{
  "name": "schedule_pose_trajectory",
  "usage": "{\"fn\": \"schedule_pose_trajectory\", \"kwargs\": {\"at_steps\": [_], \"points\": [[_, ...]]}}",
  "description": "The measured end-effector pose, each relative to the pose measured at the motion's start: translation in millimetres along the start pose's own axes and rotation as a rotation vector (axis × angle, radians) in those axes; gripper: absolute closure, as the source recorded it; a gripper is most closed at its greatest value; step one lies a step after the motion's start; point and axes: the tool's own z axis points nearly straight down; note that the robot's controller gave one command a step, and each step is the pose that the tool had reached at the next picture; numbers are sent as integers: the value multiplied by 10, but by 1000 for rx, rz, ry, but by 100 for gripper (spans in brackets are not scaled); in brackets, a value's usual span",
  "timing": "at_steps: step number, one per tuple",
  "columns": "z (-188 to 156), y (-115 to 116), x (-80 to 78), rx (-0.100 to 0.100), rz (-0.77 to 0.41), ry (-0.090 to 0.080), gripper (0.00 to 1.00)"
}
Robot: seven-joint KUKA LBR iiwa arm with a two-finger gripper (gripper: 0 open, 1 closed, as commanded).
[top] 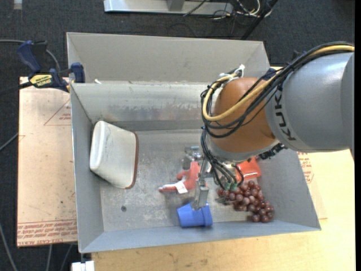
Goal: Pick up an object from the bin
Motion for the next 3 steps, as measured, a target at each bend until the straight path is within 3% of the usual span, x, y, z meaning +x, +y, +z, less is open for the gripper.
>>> {"fn": "schedule_pose_trajectory", "kwargs": {"at_steps": [1,2,3], "points": [[429,-106,-19,-2,7,-5,0],[780,-137,32,-2,-24,-2,100],[780,-138,32,-2,-24,-2,100]]}}
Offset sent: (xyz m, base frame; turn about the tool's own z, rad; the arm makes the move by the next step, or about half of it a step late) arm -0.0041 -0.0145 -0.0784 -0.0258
